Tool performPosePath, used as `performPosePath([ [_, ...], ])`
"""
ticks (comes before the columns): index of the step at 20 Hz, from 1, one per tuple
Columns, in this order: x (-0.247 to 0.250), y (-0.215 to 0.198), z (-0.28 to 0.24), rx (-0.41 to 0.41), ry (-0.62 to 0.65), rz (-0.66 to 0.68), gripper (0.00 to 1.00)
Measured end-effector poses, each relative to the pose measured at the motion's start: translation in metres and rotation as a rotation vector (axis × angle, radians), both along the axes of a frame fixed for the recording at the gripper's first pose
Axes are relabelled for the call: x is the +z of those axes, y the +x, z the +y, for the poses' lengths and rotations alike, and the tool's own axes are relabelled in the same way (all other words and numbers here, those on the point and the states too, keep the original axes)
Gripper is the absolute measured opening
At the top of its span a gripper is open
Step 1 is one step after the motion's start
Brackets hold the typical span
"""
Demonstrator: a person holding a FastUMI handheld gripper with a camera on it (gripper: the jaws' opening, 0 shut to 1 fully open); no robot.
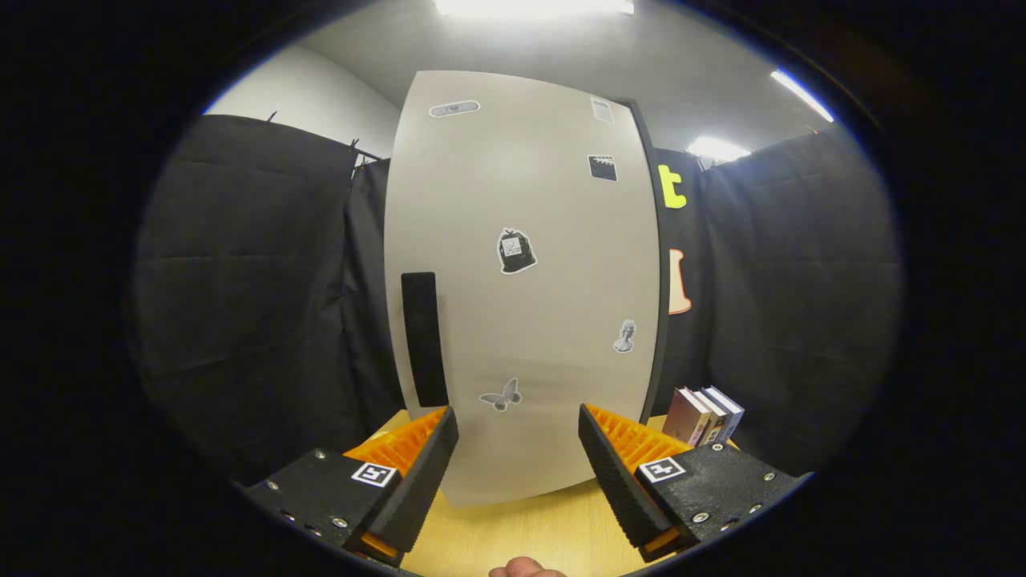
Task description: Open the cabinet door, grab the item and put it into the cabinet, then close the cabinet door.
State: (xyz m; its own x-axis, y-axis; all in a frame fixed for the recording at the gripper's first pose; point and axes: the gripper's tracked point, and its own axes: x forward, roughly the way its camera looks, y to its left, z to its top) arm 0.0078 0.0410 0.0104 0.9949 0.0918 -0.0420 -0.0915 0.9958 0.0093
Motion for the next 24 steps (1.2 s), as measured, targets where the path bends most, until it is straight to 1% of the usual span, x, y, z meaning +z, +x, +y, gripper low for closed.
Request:
performPosePath([
  [2,-0.004,0.003,-0.002,-0.018,0.028,0.017,0.94],
  [9,-0.006,0.001,-0.006,-0.049,0.007,0.018,0.94],
  [16,-0.003,-0.012,0.01,-0.027,-0.002,-0.001,0.94],
  [19,-0.006,-0.015,0.012,-0.044,-0.005,0.005,0.94],
  [24,-0.003,-0.016,0.018,-0.048,-0.007,-0.002,0.94],
])
